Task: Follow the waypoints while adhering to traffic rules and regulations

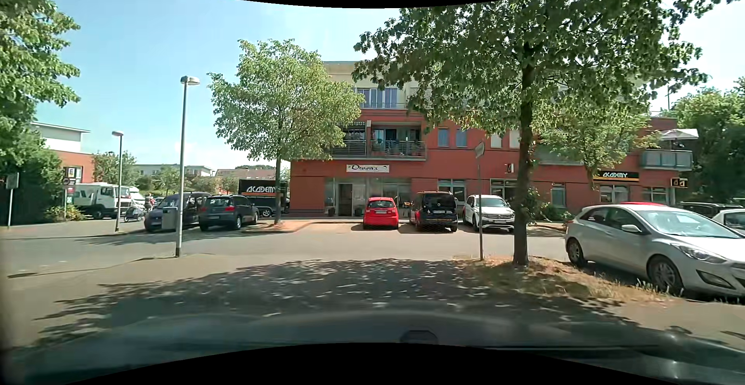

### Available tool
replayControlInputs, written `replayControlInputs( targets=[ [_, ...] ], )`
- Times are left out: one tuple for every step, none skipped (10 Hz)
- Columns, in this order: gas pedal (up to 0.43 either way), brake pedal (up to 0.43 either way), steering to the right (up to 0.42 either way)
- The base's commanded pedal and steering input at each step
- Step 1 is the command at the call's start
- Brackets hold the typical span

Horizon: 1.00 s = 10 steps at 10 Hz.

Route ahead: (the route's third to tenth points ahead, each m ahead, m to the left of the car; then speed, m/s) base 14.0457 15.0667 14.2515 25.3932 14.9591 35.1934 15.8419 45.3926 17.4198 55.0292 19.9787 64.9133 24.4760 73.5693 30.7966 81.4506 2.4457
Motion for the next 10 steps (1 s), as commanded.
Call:
replayControlInputs(
  targets=[
    [0.0, 0.018, -0.009],
    [0.0, 0.018, -0.011],
    [0.0, 0.018, -0.014],
    [0.0, 0.018, -0.015],
    [0.0, 0.018, -0.015],
    [0.0, 0.018, -0.015],
    [0.0, 0.018, -0.014],
    [0.0, 0.037, -0.013],
    [0.0, 0.03, -0.011],
    [0.0, 0.055, -0.011]
  ],
)
